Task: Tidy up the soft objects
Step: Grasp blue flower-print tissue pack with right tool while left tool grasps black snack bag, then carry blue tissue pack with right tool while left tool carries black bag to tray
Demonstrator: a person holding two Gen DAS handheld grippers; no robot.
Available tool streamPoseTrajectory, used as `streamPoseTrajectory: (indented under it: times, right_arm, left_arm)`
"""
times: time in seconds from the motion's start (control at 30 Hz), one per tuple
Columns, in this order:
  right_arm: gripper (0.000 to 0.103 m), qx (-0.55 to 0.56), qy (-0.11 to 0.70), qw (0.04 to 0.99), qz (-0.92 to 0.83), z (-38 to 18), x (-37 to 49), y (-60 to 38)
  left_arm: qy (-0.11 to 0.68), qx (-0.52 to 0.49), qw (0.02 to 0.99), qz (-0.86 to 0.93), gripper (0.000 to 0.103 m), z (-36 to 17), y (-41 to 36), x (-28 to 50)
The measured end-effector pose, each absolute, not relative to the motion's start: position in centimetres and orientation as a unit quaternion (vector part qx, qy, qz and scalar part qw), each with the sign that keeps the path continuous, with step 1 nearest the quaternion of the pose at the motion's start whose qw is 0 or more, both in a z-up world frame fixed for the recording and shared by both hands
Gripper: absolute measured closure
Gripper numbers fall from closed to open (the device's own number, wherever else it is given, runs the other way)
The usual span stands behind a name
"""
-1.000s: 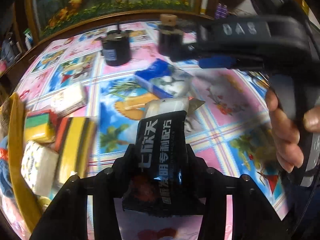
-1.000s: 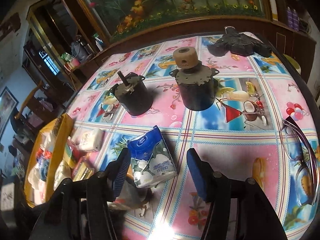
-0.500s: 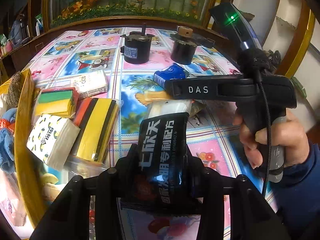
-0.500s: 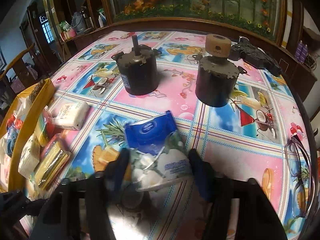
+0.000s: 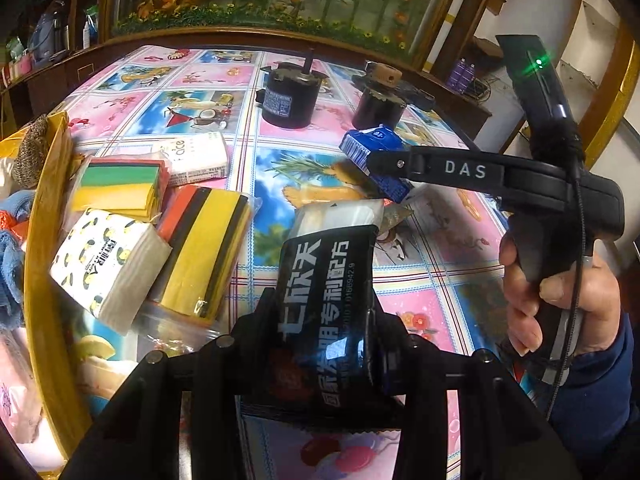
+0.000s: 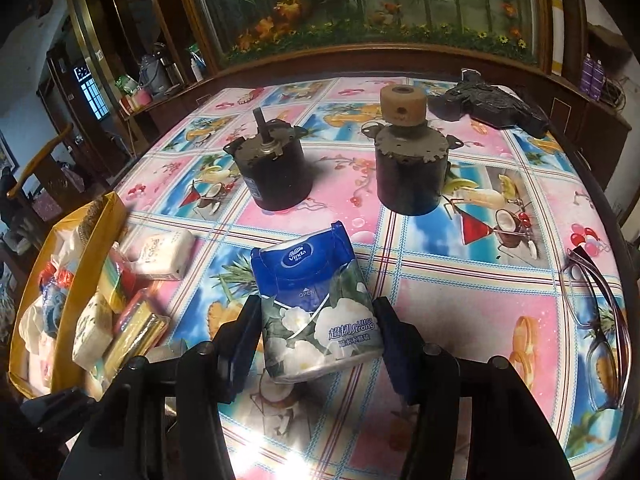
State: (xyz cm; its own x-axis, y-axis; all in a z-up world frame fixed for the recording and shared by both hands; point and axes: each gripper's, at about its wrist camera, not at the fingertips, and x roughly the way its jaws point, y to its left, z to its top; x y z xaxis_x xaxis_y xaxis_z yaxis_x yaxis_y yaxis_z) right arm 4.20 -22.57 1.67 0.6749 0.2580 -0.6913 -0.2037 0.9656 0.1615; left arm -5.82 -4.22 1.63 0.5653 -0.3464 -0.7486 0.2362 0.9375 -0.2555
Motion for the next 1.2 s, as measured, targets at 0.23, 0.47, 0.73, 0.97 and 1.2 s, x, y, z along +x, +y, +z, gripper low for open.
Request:
streamPoseTrajectory:
  times: [0.23,0.47,0.73,0.97,1.2]
  right_arm:
    - [0.043,0.036,0.373,0.917,0.137,2.3,3.2,-22.2]
    - [0.043,0.031,0.369,0.917,0.146,2.5,2.5,-21.6]
    - [0.043,0.031,0.364,0.918,0.152,2.7,2.3,-21.4]
    - [0.043,0.029,0.361,0.918,0.161,2.8,2.0,-21.0]
    - [0.043,0.023,0.357,0.918,0.169,2.9,1.8,-20.6]
  left_arm:
    - [0.423,-0.043,0.893,-0.147,0.063,2.0,-4.6,-6.5]
    - [0.415,-0.032,0.899,-0.136,0.063,2.7,-4.5,-7.0]
    - [0.403,-0.033,0.906,-0.126,0.063,3.8,-3.8,-7.5]
    - [0.393,-0.038,0.911,-0.12,0.063,4.7,-3.1,-7.8]
    - [0.388,-0.042,0.914,-0.113,0.063,5.2,-2.4,-8.0]
